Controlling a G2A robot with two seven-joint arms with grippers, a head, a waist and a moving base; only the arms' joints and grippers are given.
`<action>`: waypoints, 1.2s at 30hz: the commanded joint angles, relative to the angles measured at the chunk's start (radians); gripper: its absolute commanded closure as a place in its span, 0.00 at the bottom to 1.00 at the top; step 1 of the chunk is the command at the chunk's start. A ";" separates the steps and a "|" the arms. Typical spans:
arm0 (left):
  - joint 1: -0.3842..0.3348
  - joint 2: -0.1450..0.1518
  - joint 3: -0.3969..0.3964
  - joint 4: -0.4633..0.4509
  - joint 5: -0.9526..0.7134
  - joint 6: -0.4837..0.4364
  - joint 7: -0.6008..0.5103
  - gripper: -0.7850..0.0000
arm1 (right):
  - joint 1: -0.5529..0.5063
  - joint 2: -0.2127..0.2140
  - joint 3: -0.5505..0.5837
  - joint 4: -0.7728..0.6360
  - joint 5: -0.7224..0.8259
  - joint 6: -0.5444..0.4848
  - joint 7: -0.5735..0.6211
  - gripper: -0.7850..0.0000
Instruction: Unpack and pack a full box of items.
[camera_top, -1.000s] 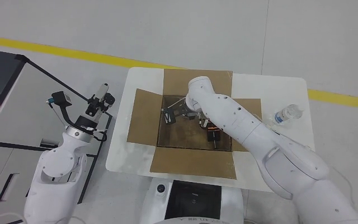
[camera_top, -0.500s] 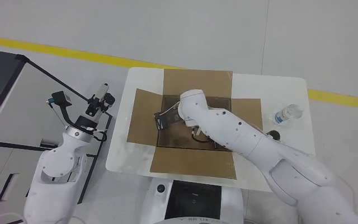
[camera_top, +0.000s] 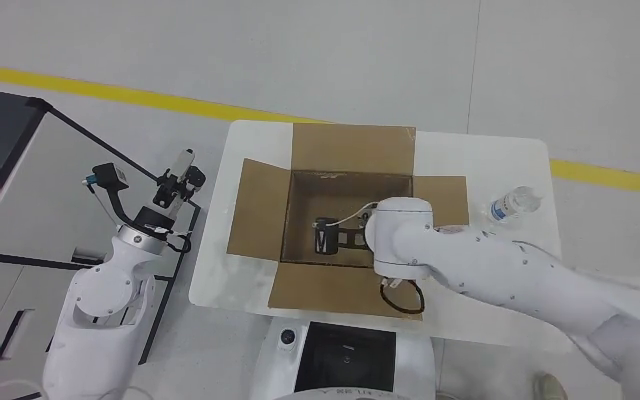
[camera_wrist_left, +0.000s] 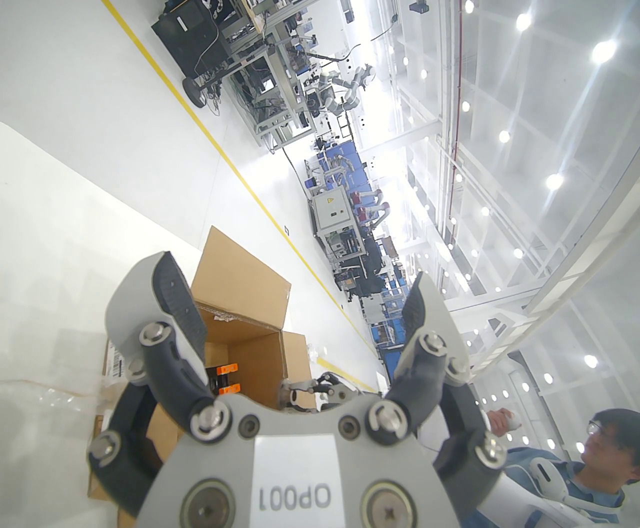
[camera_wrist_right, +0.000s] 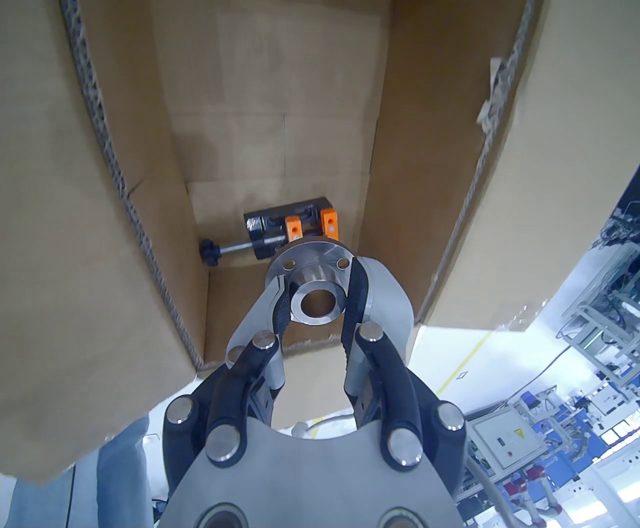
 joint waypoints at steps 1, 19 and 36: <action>0.000 0.000 0.000 0.000 0.000 0.000 0.000 0.00 | 0.001 0.052 0.009 -0.045 0.012 0.004 0.005 1.00; 0.000 0.000 0.000 0.000 0.000 0.000 0.000 0.00 | -0.046 0.135 0.083 -0.124 -0.010 0.012 0.000 1.00; 0.000 0.000 0.000 0.000 0.000 0.000 0.000 0.00 | -0.483 0.461 0.554 -0.405 -0.067 0.132 0.005 1.00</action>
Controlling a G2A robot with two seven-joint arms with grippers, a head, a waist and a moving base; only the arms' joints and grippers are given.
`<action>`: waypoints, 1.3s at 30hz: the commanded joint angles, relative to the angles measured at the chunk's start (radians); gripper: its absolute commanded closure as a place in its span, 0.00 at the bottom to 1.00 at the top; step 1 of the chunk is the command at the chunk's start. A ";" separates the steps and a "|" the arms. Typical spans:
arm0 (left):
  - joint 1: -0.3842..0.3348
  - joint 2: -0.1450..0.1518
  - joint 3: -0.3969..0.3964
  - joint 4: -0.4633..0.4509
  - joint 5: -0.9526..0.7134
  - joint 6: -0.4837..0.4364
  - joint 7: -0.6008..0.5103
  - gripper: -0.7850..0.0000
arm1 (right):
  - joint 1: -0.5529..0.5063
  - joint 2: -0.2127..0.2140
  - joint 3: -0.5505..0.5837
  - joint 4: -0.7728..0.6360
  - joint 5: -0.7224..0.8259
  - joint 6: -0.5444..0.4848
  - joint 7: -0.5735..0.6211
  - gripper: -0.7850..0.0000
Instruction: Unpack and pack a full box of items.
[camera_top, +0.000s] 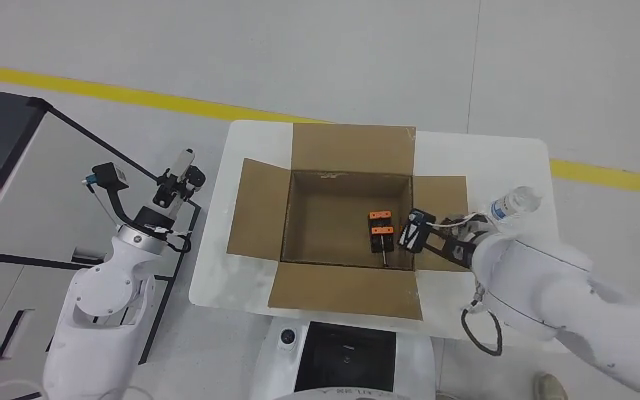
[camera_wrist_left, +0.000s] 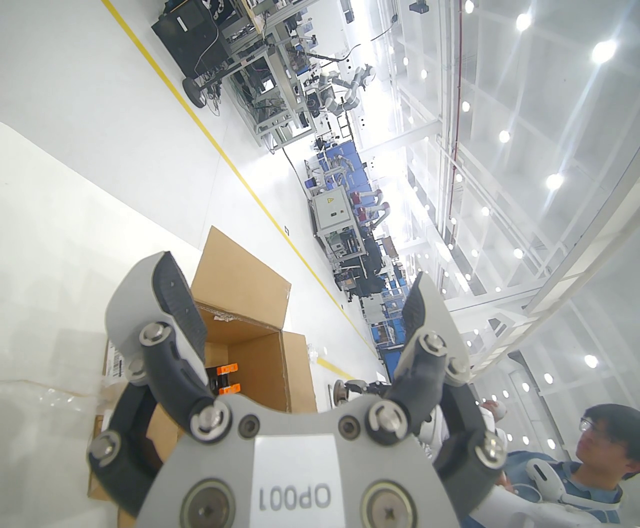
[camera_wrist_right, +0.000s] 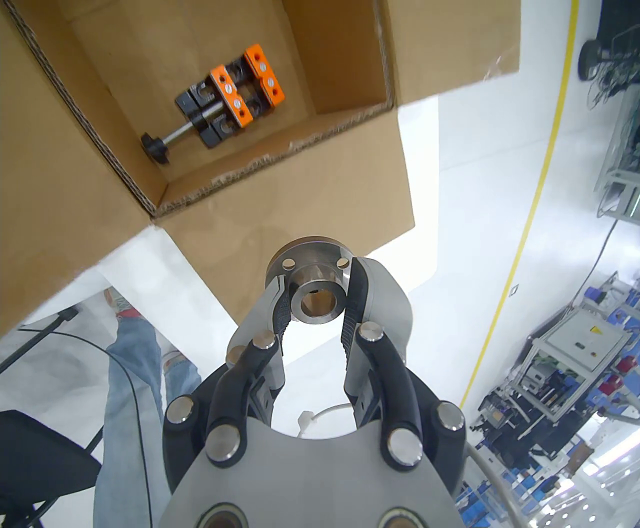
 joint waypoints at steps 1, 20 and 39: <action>0.000 0.000 0.000 0.000 0.000 0.000 0.000 0.00 | -0.057 0.023 0.056 0.000 0.015 -0.004 -0.002 1.00; 0.000 0.000 0.000 0.000 0.000 0.000 0.000 0.00 | -0.720 0.177 0.492 0.029 -0.003 0.036 -0.176 1.00; 0.000 0.000 0.000 0.000 0.000 0.000 0.000 0.00 | -0.972 0.181 0.629 0.200 -0.056 0.016 -0.411 1.00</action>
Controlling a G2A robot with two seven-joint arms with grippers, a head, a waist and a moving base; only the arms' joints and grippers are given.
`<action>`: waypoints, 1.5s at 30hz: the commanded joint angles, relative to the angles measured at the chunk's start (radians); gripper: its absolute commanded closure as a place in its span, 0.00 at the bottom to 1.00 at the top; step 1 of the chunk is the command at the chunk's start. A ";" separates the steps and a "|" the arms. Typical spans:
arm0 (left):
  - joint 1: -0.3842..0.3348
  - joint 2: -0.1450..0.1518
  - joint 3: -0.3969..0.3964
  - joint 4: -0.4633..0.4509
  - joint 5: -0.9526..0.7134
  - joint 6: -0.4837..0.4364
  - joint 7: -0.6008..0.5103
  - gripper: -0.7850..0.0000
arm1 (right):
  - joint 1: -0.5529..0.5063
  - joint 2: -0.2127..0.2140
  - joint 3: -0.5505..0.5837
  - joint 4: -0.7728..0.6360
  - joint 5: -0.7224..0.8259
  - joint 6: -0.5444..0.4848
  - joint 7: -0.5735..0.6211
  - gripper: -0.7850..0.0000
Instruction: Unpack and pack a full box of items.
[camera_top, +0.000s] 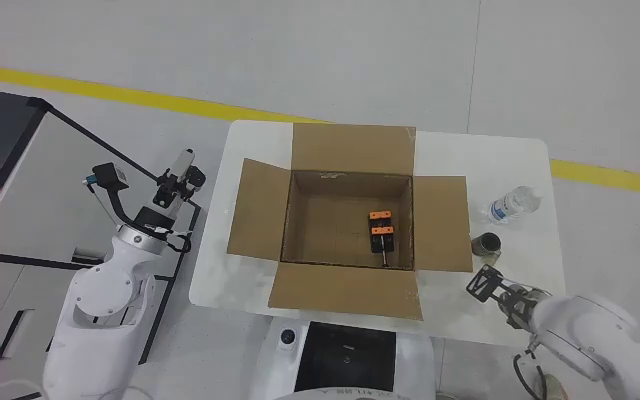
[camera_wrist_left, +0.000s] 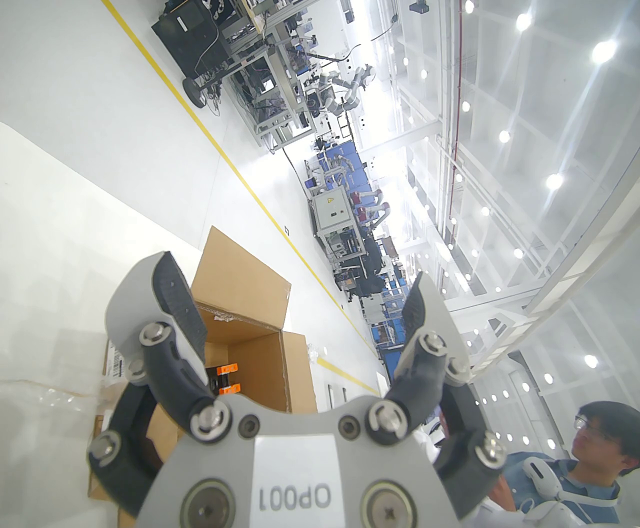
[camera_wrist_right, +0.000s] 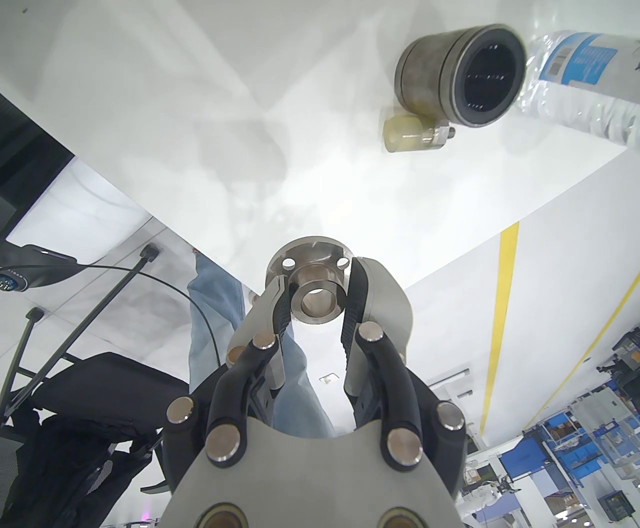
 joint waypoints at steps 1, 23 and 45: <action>0.000 0.000 0.000 0.000 0.000 0.000 0.000 0.00 | -0.005 -0.002 0.003 0.016 0.000 -0.004 -0.012 1.00; 0.000 0.000 0.000 0.000 0.000 0.000 0.000 0.00 | 0.094 -0.047 -0.066 0.171 -0.021 -0.027 -0.044 1.00; 0.000 0.000 0.000 0.000 0.000 0.000 0.000 0.00 | 0.254 -0.093 -0.191 0.222 -0.037 -0.090 -0.069 1.00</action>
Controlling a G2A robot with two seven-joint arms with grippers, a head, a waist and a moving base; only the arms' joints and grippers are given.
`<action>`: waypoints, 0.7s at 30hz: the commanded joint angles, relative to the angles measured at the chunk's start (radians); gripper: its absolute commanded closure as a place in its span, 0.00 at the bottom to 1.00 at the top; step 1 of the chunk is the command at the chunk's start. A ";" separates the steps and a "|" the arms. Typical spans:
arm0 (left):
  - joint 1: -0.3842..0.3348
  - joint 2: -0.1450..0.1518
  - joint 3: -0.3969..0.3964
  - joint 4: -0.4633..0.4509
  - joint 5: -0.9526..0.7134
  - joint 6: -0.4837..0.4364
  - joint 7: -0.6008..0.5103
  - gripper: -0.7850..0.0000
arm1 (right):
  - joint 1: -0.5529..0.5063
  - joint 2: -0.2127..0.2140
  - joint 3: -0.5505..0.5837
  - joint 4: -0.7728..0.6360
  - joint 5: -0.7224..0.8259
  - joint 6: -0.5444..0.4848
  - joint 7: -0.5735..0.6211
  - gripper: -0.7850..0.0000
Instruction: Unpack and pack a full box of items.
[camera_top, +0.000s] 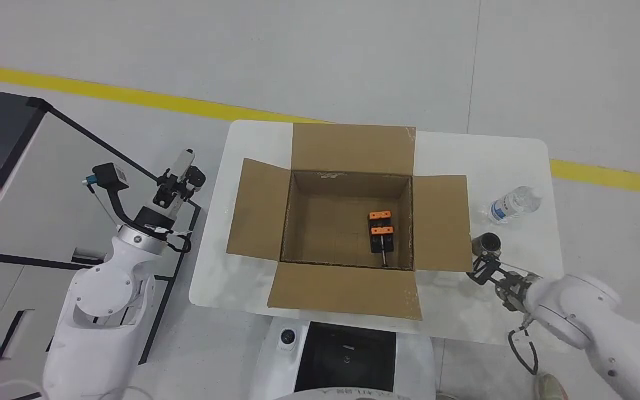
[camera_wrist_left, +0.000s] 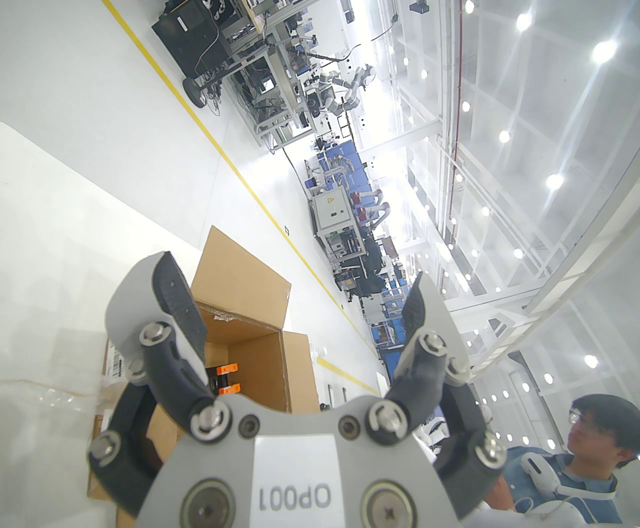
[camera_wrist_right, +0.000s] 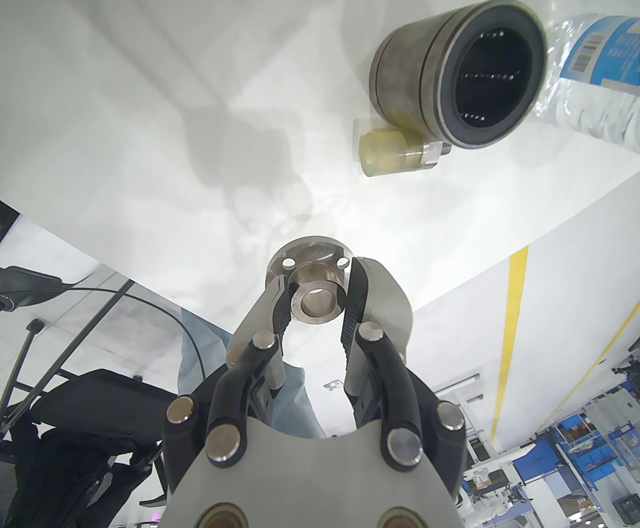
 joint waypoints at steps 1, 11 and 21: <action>0.000 0.000 0.000 0.000 0.000 0.000 0.000 0.00 | 0.003 -0.006 -0.016 0.009 -0.022 0.009 -0.017 1.00; 0.000 0.000 0.000 0.000 0.000 0.000 0.000 0.00 | 0.094 -0.048 -0.101 0.119 -0.020 -0.006 -0.061 1.00; 0.000 0.000 0.000 0.000 0.000 0.000 0.000 0.00 | 0.208 -0.097 -0.193 0.240 -0.003 -0.039 -0.071 1.00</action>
